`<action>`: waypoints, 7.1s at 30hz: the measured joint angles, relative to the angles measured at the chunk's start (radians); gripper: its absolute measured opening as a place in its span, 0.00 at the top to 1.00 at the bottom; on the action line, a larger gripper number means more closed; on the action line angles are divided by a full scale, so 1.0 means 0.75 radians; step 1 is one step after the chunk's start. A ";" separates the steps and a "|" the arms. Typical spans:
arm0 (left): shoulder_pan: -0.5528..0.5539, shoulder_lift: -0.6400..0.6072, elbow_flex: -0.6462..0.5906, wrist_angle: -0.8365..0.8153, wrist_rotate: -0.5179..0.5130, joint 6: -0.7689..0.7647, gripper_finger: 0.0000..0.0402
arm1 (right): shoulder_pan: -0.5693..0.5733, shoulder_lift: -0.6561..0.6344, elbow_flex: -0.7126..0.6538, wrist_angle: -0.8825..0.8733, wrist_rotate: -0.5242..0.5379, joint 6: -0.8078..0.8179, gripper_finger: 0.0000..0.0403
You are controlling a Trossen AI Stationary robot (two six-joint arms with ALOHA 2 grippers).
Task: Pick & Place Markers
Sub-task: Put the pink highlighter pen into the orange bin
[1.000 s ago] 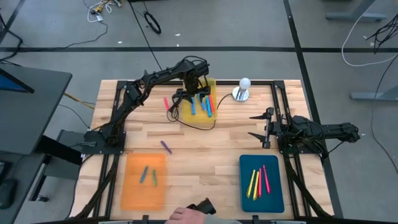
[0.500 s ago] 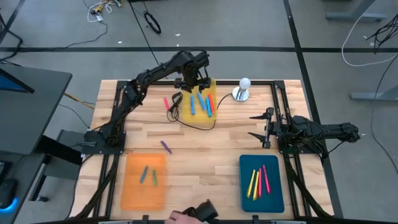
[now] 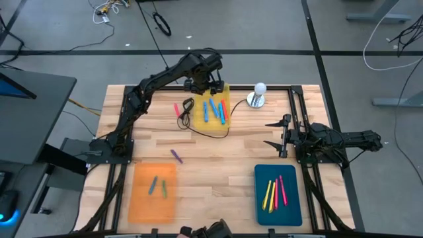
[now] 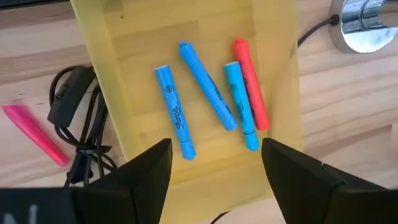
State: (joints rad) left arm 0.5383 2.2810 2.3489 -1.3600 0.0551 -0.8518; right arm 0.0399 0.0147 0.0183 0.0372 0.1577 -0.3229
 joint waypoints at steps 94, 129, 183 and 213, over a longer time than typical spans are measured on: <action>0.299 -0.415 -1.323 0.508 0.080 -0.251 0.37 | 0.000 -0.001 0.000 -0.001 0.001 -0.001 0.20; 0.312 -0.296 -1.319 0.579 0.127 -0.070 0.86 | 0.000 0.000 0.000 0.000 0.000 -0.001 0.20; 0.318 -0.591 -0.737 -0.204 0.198 0.140 0.92 | 0.000 0.000 0.000 -0.001 0.000 -0.001 0.20; -0.386 -1.102 -1.243 -0.106 0.094 -0.403 0.92 | 0.000 0.000 0.000 0.000 0.000 -0.001 0.20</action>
State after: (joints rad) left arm 0.2486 1.4543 1.4169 -1.4397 0.1253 -1.1539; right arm 0.0399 0.0147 0.0185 0.0369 0.1577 -0.3233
